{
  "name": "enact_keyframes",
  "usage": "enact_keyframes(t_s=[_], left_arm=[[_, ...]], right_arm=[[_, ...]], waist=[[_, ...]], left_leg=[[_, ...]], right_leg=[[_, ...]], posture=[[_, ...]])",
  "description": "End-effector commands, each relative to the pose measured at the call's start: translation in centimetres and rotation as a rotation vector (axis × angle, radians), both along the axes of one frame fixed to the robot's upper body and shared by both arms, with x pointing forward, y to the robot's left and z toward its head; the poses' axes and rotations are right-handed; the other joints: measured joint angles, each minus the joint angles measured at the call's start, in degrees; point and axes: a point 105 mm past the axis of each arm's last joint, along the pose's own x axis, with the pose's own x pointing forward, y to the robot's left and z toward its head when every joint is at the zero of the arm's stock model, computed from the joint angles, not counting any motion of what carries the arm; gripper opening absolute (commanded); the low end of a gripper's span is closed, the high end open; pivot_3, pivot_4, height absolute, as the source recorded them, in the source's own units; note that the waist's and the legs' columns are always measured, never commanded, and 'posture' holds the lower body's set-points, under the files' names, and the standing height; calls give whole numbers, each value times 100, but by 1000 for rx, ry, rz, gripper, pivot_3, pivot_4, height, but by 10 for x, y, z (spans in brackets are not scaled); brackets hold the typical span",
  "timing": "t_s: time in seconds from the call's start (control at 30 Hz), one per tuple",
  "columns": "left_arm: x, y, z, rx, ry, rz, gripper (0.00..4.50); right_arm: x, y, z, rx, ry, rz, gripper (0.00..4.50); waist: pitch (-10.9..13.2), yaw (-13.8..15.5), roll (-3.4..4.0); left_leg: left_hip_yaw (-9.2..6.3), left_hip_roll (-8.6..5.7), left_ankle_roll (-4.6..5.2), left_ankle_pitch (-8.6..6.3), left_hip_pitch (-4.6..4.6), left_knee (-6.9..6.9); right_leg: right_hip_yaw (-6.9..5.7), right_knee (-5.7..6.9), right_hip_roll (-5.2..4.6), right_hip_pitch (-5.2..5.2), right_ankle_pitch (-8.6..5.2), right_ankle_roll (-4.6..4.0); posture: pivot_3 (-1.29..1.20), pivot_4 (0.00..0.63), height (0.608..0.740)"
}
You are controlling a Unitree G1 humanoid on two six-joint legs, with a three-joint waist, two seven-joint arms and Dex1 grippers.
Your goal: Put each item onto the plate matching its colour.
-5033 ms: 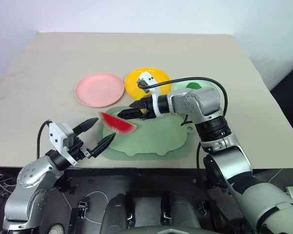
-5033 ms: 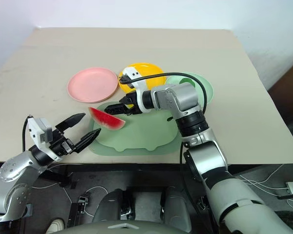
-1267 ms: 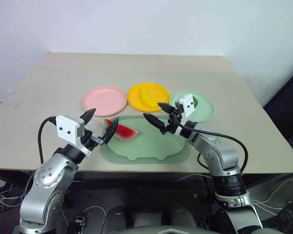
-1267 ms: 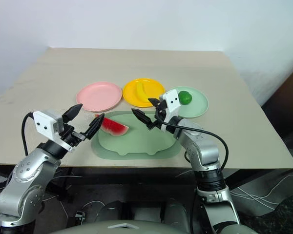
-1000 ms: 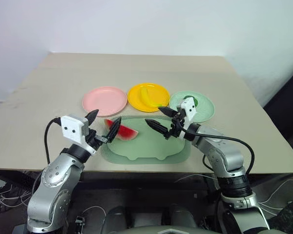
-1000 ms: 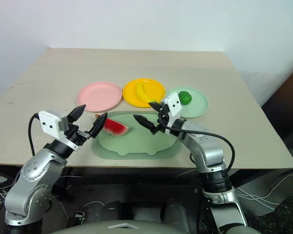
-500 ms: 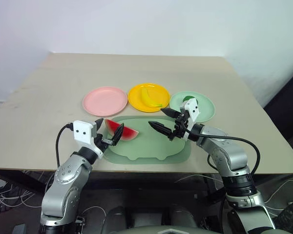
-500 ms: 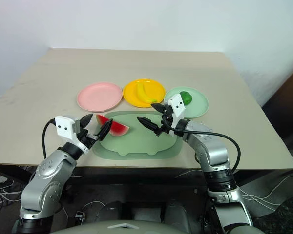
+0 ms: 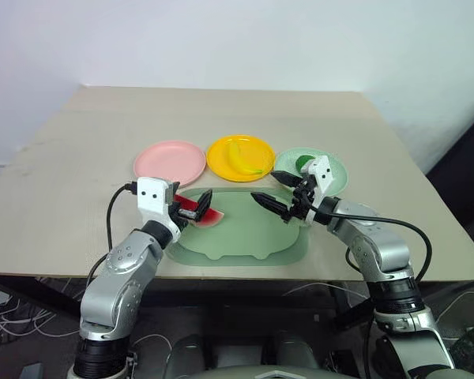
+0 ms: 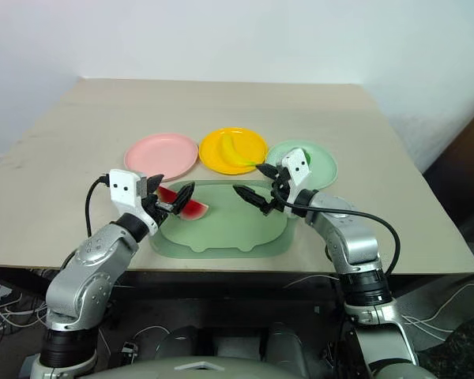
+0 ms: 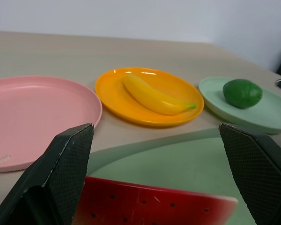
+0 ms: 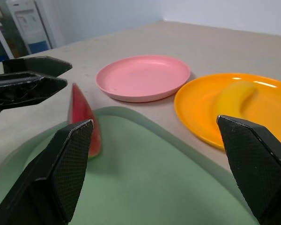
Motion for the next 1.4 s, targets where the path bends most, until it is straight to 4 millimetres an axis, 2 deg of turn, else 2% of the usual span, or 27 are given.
enact_keyframes(t_s=[0.03, 0.27, 0.3, 0.33, 0.37, 0.47, 0.63, 1.0, 1.17, 1.27, 1.4], left_arm=[[-2, -5, 16, 13, -51, -13, 4500], [-6, 1, 17, 26, -49, 9, 4500], [-7, 3, 16, 33, -49, 11, 4500], [-7, 5, 15, 36, -45, 13, 4500], [-8, 7, 15, 38, -43, 15, 4500], [-11, 8, 13, 40, -36, 14, 4500], [-11, 4, 16, 28, -41, 1, 4500], [-2, -8, 28, -76, 1, -21, 4500], [4, -9, 28, -9, 56, -9, 4500], [5, -6, 21, 48, 116, 9, 4500], [5, -9, 23, 36, 166, 16, 4500]], right_arm=[[2, -1, 17, 9, -65, 8, 4486], [-2, 1, 18, 14, -63, 28, 4486], [-2, 1, 18, 15, -64, 29, 4486], [-2, 1, 18, 16, -63, 30, 4486], [-3, 2, 17, 18, -61, 34, 4486], [-6, 4, 16, 20, -54, 45, 4486], [-9, 5, 14, 9, -52, 60, 4486], [-6, 0, 15, -13, -62, 49, 4486], [-4, -5, 16, -20, -66, 37, 4486], [-4, -5, 17, -19, -67, 34, 4486], [-4, -6, 16, -20, -67, 29, 4486]], waist=[[0, 6, 0], [0, 5, 0], [12, 6, -1], [253, 20, 3], [309, 29, 14], [338, 66, 49], [348, 174, 55], [387, 177, 67], [414, 169, 73], [439, 168, 72], [449, 183, 71]], left_leg=[[0, 0, 0, 0, 0, 0], [-1, 0, 0, 0, 0, 0], [-1, 0, 0, 0, 0, 0], [0, 0, 0, -1, -1, 0], [-2, 8, 0, -15, 65, -4], [-1, 8, 29, -19, 38, 3], [4, -4, 28, -18, 28, 4], [0, 0, 41, -25, 27, 4], [-1, -3, 40, -25, 27, 4], [-1, -4, 35, -22, 27, 3], [-1, -2, 35, -22, 26, 3]], right_leg=[[0, 0, 0, 0, 0, 0], [0, 0, -1, 1, 0, 0], [0, 0, -1, 1, 0, 0], [0, -1, -1, -1, -1, -1], [-3, -15, -2, 53, -2, -5], [9, 5, -21, 32, -2, -1], [8, 3, -21, 23, -5, 6], [7, 3, -25, 24, -4, 6], [6, 4, -25, 25, -4, 6], [6, 3, -23, 23, -4, 7], [6, 3, -24, 23, -4, 7]], posture=[[0, 0, 695], [0, 0, 695], [0, 150, 695], [0, 150, 695], [0, 150, 695], [0, 150, 695], [0, 150, 695], [0, 150, 695], [0, 150, 695], [0, 150, 695], [0, 150, 695]])
